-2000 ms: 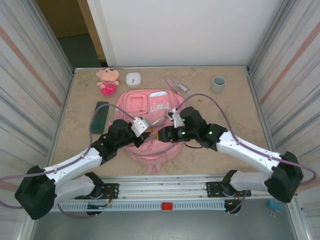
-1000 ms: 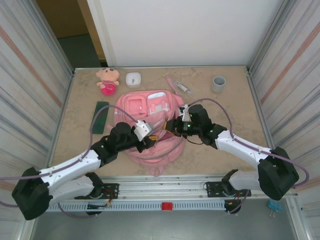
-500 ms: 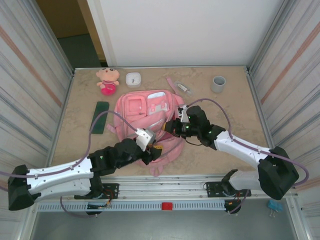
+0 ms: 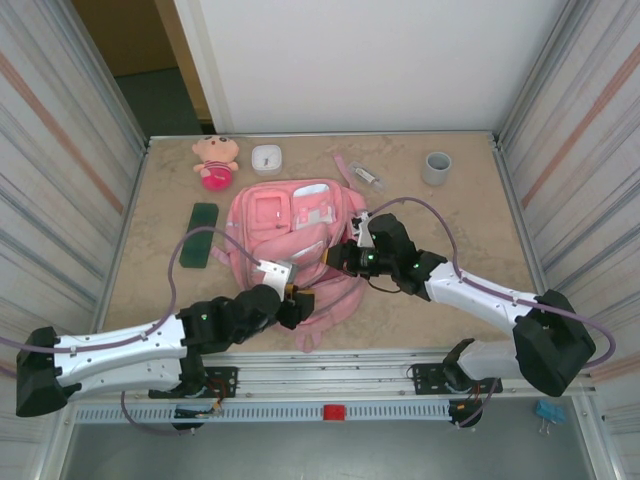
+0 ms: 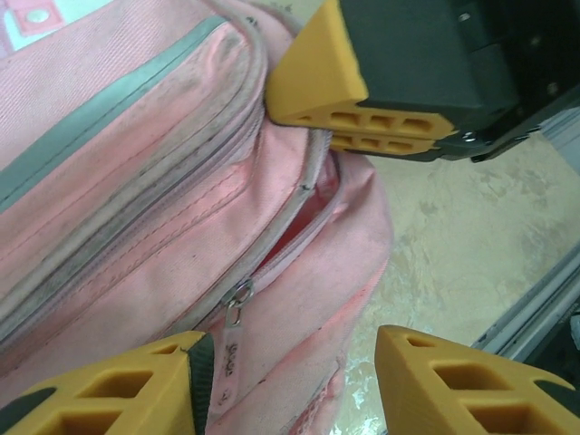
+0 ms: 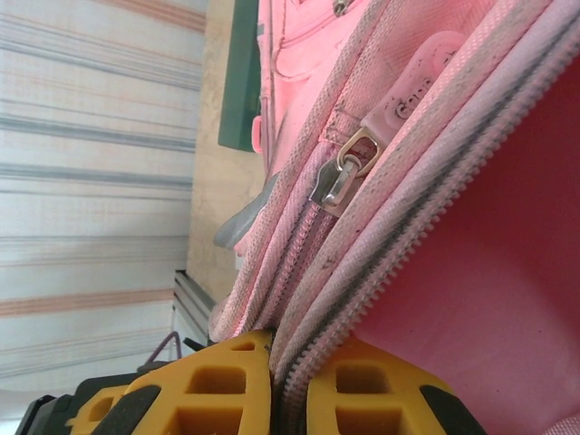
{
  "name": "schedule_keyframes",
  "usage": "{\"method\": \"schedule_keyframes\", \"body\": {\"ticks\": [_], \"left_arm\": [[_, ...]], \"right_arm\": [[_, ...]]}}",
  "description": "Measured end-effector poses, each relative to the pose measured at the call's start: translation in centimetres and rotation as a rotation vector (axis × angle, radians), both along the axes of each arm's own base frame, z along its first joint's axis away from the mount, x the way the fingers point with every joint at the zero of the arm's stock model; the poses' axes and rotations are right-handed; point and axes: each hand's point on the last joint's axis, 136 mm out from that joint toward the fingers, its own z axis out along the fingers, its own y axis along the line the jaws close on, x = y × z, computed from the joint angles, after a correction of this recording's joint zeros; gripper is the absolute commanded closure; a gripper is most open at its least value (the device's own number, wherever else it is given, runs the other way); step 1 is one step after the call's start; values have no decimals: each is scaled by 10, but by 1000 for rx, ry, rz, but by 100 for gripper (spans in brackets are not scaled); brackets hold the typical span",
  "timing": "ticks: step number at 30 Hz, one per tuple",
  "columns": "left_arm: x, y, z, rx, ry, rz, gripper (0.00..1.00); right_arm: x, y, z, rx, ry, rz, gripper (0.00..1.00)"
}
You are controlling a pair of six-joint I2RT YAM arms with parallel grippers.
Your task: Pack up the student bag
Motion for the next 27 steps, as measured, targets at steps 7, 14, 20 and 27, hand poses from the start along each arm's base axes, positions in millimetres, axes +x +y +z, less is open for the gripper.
{"method": "schedule_keyframes", "body": {"ticks": [7, 14, 20, 27], "left_arm": [[0, 10, -21, 5, 53, 55, 52], [1, 14, -39, 18, 73, 86, 55], [7, 6, -47, 22, 77, 97, 61], [16, 5, -55, 14, 97, 117, 87]], "right_arm": [[0, 0, 1, -1, -1, 1, 100], [-1, 2, 2, -2, -6, 2, 100], [0, 2, 3, -7, -7, 0, 100], [-1, 0, 0, -27, -11, 4, 100]]}}
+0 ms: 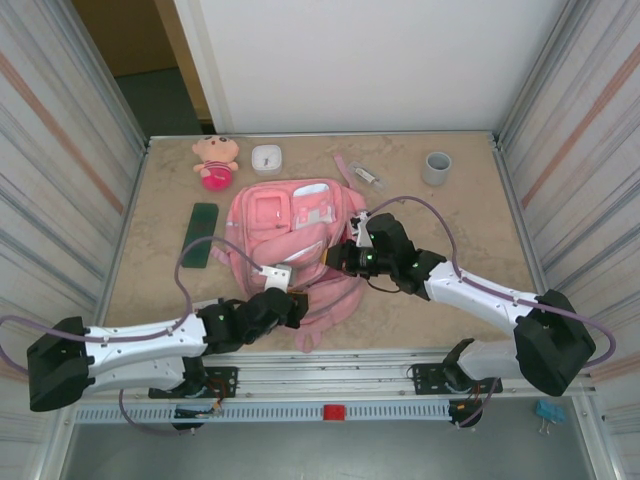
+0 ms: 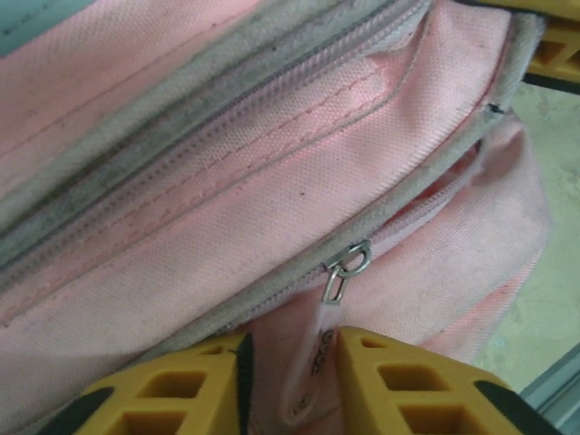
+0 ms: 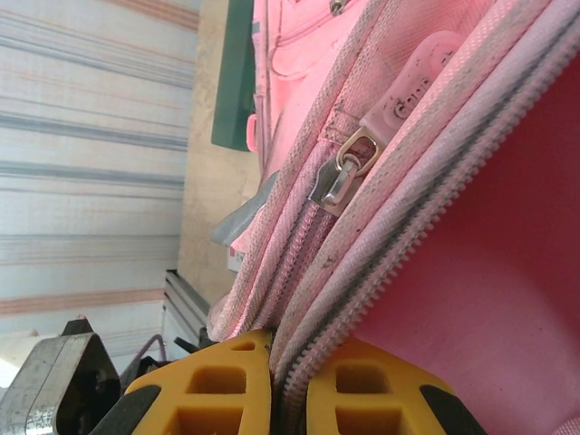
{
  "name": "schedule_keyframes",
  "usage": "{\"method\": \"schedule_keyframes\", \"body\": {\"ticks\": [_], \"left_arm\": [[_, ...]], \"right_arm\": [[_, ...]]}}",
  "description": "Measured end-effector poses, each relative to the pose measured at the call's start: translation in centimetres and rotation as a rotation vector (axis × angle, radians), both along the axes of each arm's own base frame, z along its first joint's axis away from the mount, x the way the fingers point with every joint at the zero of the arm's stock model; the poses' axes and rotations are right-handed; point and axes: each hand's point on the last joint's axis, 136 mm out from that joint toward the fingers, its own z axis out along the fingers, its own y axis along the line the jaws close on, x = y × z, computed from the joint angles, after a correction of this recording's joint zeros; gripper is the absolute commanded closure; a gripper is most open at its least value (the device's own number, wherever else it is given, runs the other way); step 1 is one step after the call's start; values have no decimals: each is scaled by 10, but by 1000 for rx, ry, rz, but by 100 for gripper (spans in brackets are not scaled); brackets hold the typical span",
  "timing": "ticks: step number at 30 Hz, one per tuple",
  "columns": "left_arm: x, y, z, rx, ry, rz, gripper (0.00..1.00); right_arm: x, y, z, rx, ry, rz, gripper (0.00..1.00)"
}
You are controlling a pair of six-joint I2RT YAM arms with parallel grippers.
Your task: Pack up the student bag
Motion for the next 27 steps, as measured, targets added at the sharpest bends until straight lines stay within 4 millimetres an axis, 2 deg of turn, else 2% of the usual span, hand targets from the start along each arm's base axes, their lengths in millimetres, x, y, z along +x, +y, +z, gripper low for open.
{"method": "schedule_keyframes", "body": {"ticks": [2, 7, 12, 13, 16, 18, 21, 27], "left_arm": [[0, -4, 3, -22, 0, -7, 93], [-1, -2, 14, -57, -11, -8, 98], [-6, 14, 20, -95, -27, 10, 100], [-6, 18, 19, -98, -29, 16, 100], [-7, 29, 15, -102, -39, 35, 100], [-5, 34, 13, -99, -45, 46, 100], [-1, 36, 12, -89, -56, 51, 100], [1, 28, 6, -48, -62, 22, 100]], "right_arm": [[0, -1, 0, -4, -2, 1, 100], [7, -13, 3, 12, 10, -12, 100], [17, -37, 11, 31, 18, -50, 100], [19, -42, 12, 33, 19, -58, 94], [21, -51, 16, 36, 22, -76, 67], [20, -54, 21, 50, 13, -88, 57], [16, -51, 25, 86, -4, -111, 53], [-16, -21, 5, 110, 45, -124, 50]]}}
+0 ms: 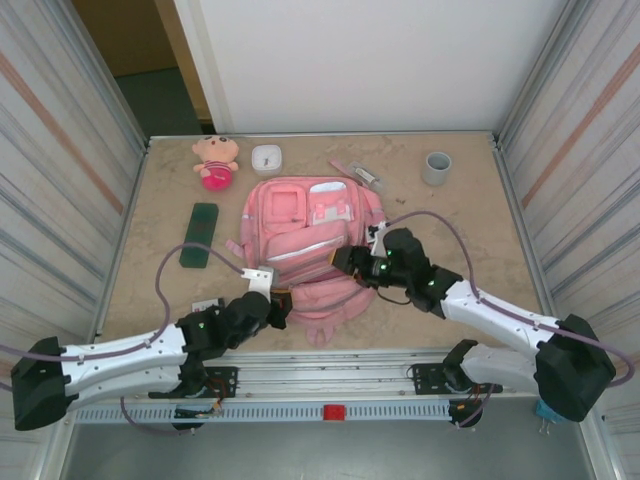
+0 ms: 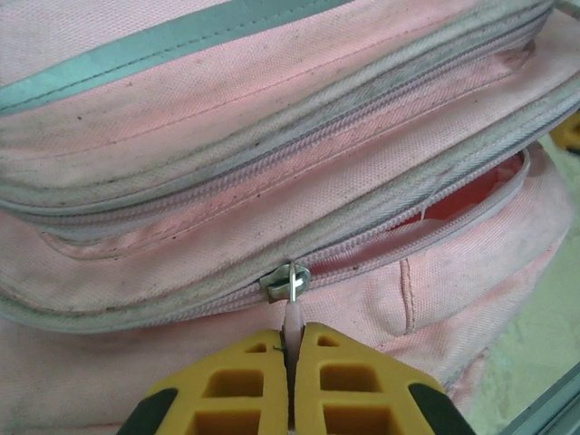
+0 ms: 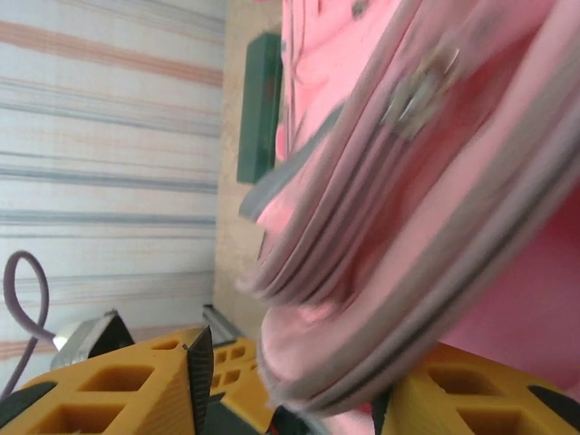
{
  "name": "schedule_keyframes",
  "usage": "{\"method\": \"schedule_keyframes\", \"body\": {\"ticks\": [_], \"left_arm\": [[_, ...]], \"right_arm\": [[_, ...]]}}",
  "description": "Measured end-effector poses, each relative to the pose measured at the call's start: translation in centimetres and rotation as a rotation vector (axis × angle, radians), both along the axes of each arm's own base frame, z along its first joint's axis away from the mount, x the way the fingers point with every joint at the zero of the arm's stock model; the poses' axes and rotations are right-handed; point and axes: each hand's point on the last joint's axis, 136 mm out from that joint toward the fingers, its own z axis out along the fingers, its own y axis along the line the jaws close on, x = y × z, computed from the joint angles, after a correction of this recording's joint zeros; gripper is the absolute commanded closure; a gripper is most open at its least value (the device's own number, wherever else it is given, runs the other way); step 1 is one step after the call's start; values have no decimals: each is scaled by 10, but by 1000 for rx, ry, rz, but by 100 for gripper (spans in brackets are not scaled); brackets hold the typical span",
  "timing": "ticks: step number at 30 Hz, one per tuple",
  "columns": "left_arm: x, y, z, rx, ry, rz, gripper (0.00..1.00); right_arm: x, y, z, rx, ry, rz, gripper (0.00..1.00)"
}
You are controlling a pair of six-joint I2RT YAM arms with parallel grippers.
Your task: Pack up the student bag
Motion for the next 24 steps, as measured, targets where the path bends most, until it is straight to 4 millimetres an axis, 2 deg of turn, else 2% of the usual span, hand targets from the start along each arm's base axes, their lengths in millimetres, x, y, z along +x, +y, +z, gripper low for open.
{"method": "schedule_keyframes", "body": {"ticks": [3, 5, 10, 13, 15, 21, 23, 24], "left_arm": [[2, -5, 1, 18, -6, -14, 100], [3, -8, 5, 21, -16, -23, 100], [5, -12, 15, 12, -37, -33, 100], [5, -12, 15, 13, -37, -32, 100], [5, -12, 15, 12, -37, -32, 100], [5, -13, 15, 10, -37, -33, 100], [5, -14, 17, 6, -42, -38, 100], [5, -15, 18, 2, -48, -43, 100]], "right_arm": [[-6, 12, 4, 21, -1, -8, 49], [-5, 16, 5, 32, -3, -28, 52], [2, 19, 6, 50, -15, -68, 83], [3, 16, 7, 42, -28, -72, 92], [3, 12, 8, 36, -30, -70, 95], [17, -11, 12, 30, -35, -89, 92], [21, -19, 14, 32, -34, -101, 83], [22, -23, 16, 31, -37, -107, 73]]}}
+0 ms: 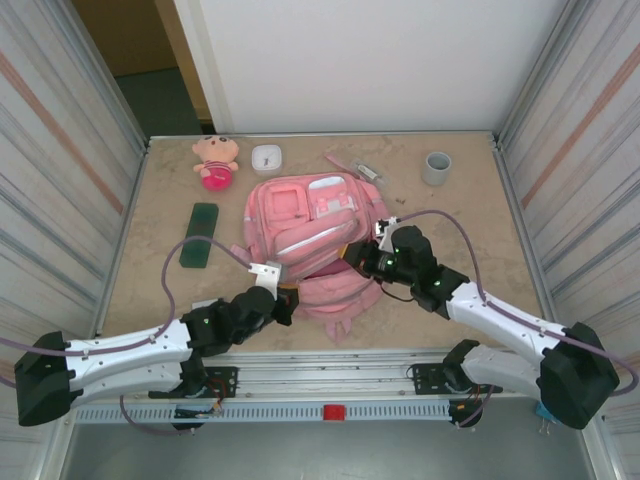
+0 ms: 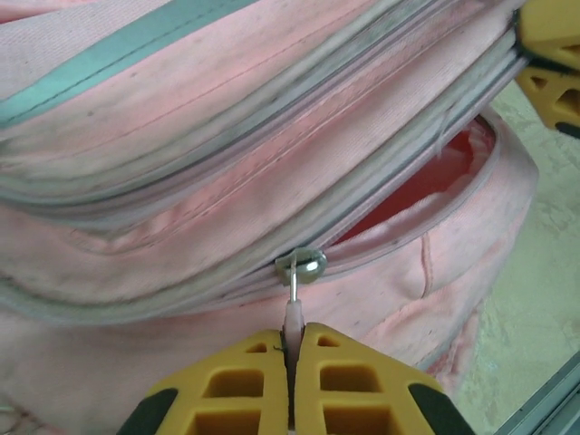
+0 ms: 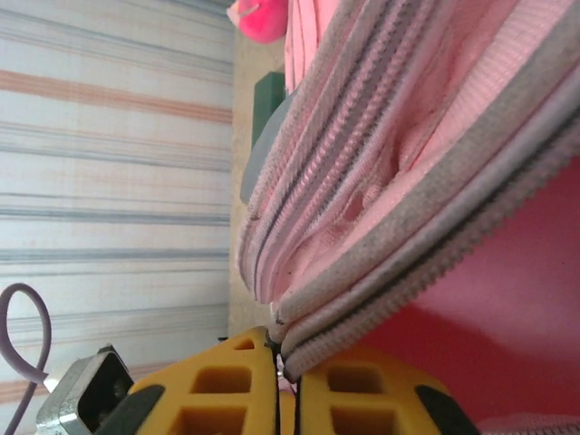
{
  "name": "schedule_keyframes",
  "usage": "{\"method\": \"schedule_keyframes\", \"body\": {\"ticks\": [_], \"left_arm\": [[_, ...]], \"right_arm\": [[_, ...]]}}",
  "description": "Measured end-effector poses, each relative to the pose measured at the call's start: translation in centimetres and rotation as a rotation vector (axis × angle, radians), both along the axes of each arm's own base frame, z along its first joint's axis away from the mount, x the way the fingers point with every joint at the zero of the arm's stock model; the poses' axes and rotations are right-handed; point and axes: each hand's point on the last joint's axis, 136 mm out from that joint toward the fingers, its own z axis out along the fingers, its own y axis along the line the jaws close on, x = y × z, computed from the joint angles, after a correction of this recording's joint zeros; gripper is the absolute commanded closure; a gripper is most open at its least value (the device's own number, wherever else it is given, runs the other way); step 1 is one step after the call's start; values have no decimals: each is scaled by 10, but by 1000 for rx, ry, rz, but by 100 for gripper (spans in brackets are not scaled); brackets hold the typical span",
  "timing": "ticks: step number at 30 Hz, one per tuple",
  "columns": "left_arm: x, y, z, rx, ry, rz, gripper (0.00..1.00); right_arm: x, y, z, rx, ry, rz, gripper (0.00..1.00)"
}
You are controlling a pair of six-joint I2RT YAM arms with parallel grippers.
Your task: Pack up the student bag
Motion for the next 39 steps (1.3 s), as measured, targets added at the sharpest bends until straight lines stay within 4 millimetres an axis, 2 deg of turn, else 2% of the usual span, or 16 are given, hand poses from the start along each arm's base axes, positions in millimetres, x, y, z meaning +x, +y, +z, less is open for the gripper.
{"method": "schedule_keyframes", "body": {"ticks": [3, 5, 9, 13, 17, 19, 23, 28, 31, 35, 37, 39], "left_arm": [[0, -5, 0, 0, -7, -18, 100], [1, -9, -4, 13, -5, -27, 100], [3, -16, -8, 17, -2, -40, 100], [3, -24, -5, 5, 0, -62, 100], [2, -29, 2, -18, -11, -82, 100], [2, -29, 3, -19, -16, -84, 100], [3, -28, 8, -26, -31, -86, 100], [7, -19, 14, -23, -50, -50, 100], [9, -9, 14, -29, -45, -23, 100], [6, 13, 10, -52, -49, 18, 100], [6, 23, 7, -61, -54, 40, 100], [7, 32, 5, -67, -57, 59, 100]], "right_arm": [[-1, -4, 6, 4, -16, -9, 48], [-4, -2, 8, 7, -17, -10, 40], [-14, 8, 0, 8, 3, -15, 37], [-22, 17, -15, -2, 34, -19, 36], [-19, 25, -25, -17, 44, -33, 36], [-15, 29, -29, -27, 51, -36, 36], [-5, 42, -29, -23, 49, -33, 62], [-1, 42, -27, -22, 40, -35, 80], [1, 40, -19, -7, 28, -17, 88], [4, 31, -6, 11, 30, 16, 89], [6, 25, -2, 14, 33, 36, 87], [7, 17, 2, 15, 37, 50, 70]]}}
